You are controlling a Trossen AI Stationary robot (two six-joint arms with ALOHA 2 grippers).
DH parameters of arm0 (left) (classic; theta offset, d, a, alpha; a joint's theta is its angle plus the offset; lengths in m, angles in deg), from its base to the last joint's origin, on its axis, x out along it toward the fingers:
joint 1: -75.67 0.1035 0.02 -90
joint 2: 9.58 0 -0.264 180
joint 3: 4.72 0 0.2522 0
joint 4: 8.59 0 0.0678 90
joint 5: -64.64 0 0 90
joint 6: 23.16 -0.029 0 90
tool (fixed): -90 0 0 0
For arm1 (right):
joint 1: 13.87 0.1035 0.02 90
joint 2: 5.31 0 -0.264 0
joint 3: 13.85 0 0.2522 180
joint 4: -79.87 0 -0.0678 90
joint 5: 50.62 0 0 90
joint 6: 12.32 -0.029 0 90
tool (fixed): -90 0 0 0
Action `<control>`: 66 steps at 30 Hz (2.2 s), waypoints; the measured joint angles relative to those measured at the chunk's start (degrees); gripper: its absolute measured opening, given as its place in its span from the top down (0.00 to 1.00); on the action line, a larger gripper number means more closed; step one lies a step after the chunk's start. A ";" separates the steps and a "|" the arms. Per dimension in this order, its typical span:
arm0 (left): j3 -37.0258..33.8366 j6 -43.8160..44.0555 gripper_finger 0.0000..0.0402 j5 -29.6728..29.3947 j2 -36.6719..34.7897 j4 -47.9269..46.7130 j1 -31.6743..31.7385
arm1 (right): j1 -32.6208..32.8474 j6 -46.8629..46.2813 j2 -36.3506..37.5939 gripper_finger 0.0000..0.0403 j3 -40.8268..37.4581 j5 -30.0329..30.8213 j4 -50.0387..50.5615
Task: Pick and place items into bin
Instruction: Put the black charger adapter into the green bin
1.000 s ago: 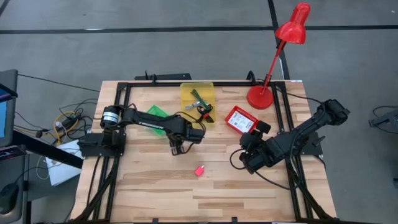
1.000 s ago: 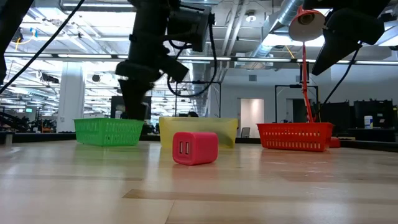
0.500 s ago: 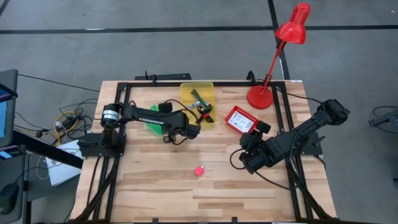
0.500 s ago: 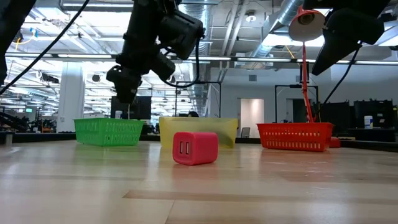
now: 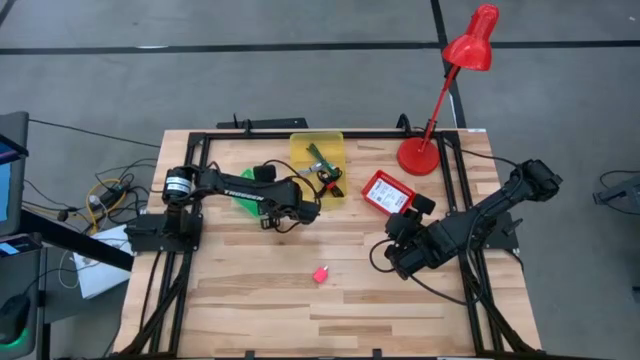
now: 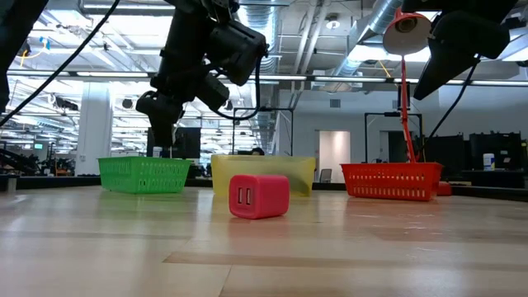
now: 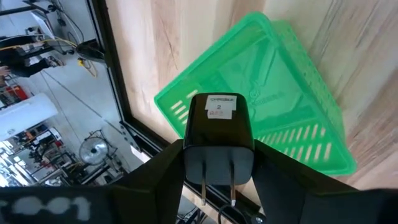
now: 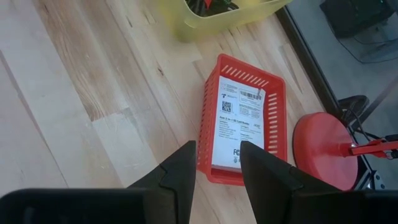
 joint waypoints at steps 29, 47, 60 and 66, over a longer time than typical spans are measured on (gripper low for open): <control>0.00 3.33 0.58 -0.22 0.02 -0.01 -1.62 | 0.00 0.00 0.01 0.70 0.00 -0.02 -0.01; 0.00 3.67 0.58 -2.91 0.04 -0.01 -1.60 | 0.02 -0.02 0.00 0.70 0.00 -0.03 -0.22; 0.00 2.07 0.58 -4.38 0.04 -0.01 -1.59 | 0.00 0.00 0.00 0.70 0.00 -0.07 -0.44; 0.00 1.62 0.58 -3.59 0.04 -0.01 -1.29 | 0.00 0.00 0.00 0.70 0.00 -0.07 -0.50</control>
